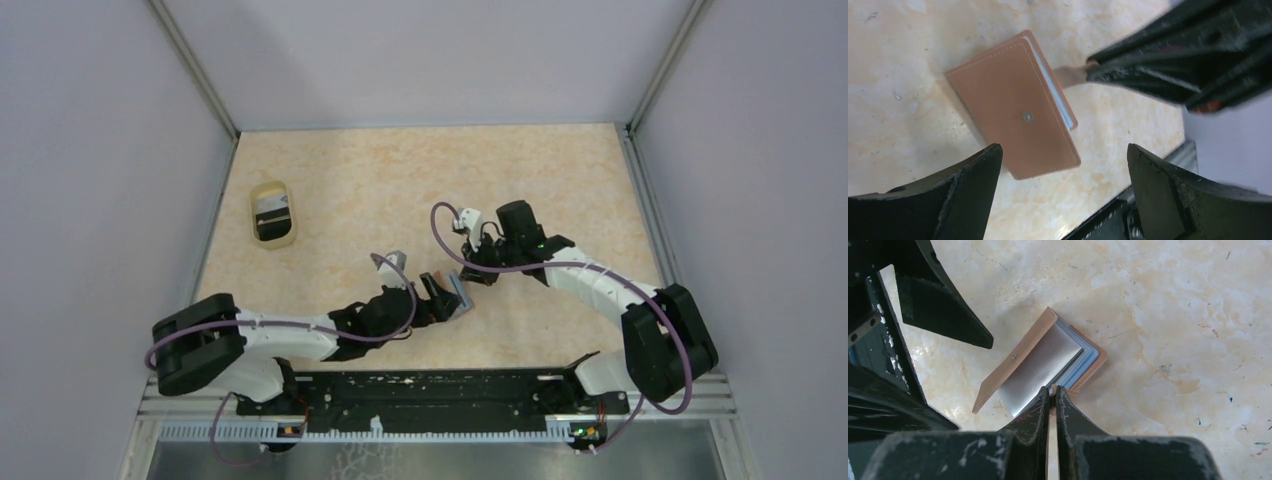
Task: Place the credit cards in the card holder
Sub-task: Open the card holder at the center of the board.
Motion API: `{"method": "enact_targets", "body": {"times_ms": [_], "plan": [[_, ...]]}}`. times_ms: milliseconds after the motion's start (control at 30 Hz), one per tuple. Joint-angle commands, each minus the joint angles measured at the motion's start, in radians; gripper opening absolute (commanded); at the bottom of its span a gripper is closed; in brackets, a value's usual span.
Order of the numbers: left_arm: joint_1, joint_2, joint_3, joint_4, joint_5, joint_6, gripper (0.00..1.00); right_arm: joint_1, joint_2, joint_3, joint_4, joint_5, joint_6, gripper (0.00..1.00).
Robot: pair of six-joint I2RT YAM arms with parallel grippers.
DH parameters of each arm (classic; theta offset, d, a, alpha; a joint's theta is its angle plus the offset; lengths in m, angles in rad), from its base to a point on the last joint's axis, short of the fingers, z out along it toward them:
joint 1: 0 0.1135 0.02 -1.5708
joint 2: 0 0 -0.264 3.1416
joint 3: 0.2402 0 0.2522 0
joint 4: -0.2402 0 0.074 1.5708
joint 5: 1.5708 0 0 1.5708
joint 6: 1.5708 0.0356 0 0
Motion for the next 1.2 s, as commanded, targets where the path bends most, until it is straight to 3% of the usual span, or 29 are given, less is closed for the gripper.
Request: {"method": "enact_targets", "body": {"times_ms": [0,67,133,200,300,367,533,633,967,1167], "plan": [[0.005,0.086,0.259,-0.545,-0.157,-0.267,0.99,-0.009,-0.033,0.025,0.022,-0.036,0.014,0.00],[0.005,0.157,0.382,-0.786,-0.197,-0.349,0.98,-0.009,-0.031,0.026,0.021,-0.036,0.014,0.00],[0.005,0.224,0.478,-0.909,-0.215,-0.368,0.97,-0.009,-0.028,0.026,0.020,-0.036,0.014,0.00],[0.005,0.277,0.547,-0.956,-0.218,-0.344,0.94,-0.008,-0.027,0.026,0.019,-0.036,0.014,0.00],[0.005,0.338,0.616,-1.015,-0.226,-0.334,0.80,-0.011,-0.028,0.026,0.020,-0.032,0.015,0.00],[0.005,0.359,0.633,-1.051,-0.228,-0.332,0.69,-0.013,-0.029,0.026,0.020,-0.028,0.015,0.00],[0.005,0.359,0.623,-1.126,-0.252,-0.354,0.53,-0.015,-0.024,0.028,0.020,-0.013,0.017,0.00],[0.005,0.340,0.607,-1.143,-0.273,-0.347,0.51,-0.020,-0.027,0.028,0.019,-0.008,0.017,0.00],[0.005,0.205,0.436,-0.962,-0.242,-0.101,0.53,-0.044,-0.042,0.025,0.013,0.018,0.015,0.00],[0.005,0.009,0.208,-0.597,-0.125,0.108,0.57,-0.049,-0.024,0.025,0.001,0.054,0.002,0.00]]}}
